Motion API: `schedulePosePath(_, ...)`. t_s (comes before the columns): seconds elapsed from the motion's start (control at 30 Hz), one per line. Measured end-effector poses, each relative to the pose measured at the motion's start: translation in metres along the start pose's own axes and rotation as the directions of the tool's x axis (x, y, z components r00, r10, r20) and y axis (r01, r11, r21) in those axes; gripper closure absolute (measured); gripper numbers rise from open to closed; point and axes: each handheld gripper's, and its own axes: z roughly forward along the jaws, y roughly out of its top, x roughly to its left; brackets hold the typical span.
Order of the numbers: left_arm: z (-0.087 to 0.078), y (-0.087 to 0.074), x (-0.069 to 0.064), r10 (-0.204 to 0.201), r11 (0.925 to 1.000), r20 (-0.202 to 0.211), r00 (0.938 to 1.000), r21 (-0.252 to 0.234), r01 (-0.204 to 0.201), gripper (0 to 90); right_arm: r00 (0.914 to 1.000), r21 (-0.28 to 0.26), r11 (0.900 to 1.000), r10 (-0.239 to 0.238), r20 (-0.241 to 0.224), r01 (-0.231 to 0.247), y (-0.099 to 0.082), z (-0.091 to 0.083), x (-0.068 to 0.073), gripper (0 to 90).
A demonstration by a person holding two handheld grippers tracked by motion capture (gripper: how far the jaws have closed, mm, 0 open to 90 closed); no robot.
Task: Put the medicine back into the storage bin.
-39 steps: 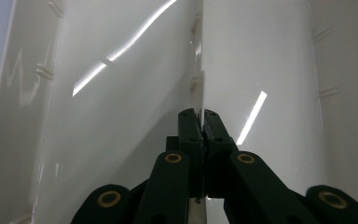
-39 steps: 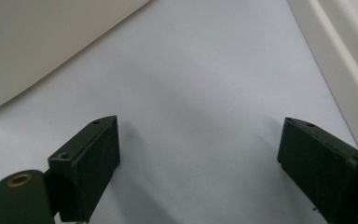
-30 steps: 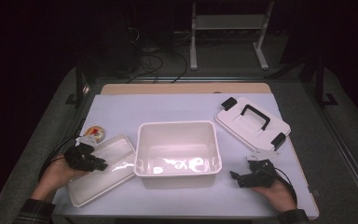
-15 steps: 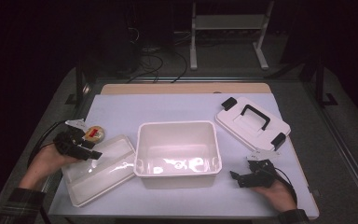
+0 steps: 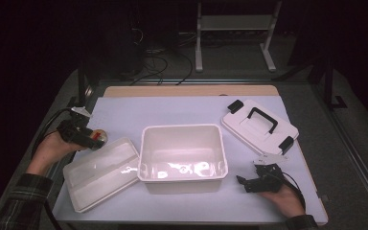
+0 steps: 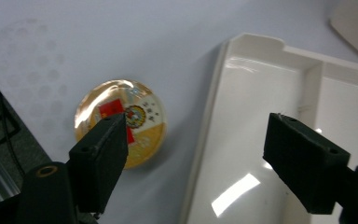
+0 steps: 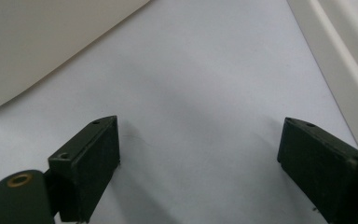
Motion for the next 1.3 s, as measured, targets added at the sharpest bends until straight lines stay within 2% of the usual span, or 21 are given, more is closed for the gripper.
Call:
schedulePosePath(0.17, 0.009, 0.005, 0.016, -0.033, 0.9993, -0.011, 0.9994, 0.018, 0.033, 17.9, 1.0, 0.0, 1.0, 0.0, 0.0, 0.0, 0.0, 0.0, 0.0, 12.0)
schedulePosePath(0.3, 0.013, 0.005, 0.024, -0.049, 0.9987, -0.017, 0.9987, 0.01, 0.049, 17.2, 1.0, 0.0, 1.0, 0.0, 0.0, 0.0, 0.0, 0.0, 0.0, 12.0)
schedulePosePath(0.47, 0.028, 0.005, 0.038, -0.071, 0.9973, -0.056, 0.9959, 0.018, 0.072, 14.4, 1.0, 0.0, 1.0, 0.0, 0.0, 0.0, 0.0, 0.0, 0.0, 12.1)
schedulePosePath(0.57, 0.037, 0.005, 0.044, -0.078, 0.9961, -0.063, 0.995, 0.035, 0.08, 12.8, 1.0, 0.0, 1.0, 0.0, 0.0, 0.0, 0.0, 0.0, 0.0, 12.1)
schedulePosePath(0.77, 0.053, 0.005, 0.051, -0.092, 0.9931, -0.059, 0.994, 0.068, 0.096, 11.8, 1.0, 0.0, 1.0, -0.001, 0.0, 0.001, 0.0, 0.0, 0.0, 12.1)
schedulePosePath(0.83, 0.056, 0.005, 0.052, -0.104, 0.9917, -0.046, 0.9935, 0.071, 0.107, 11.1, 1.0, 0.0, 1.0, 0.0, 0.0, 0.0, 0.0, 0.0, 0.0, 12.1)
schedulePosePath(1.3, 0.072, 0.007, 0.05, -0.088, 0.9845, -0.05, 0.9949, 0.148, 0.095, 12.2, 1.0, 0.0, 1.0, 0.0, 0.0, 0.0, 0.0, 0.0, 0.0, 12.1)
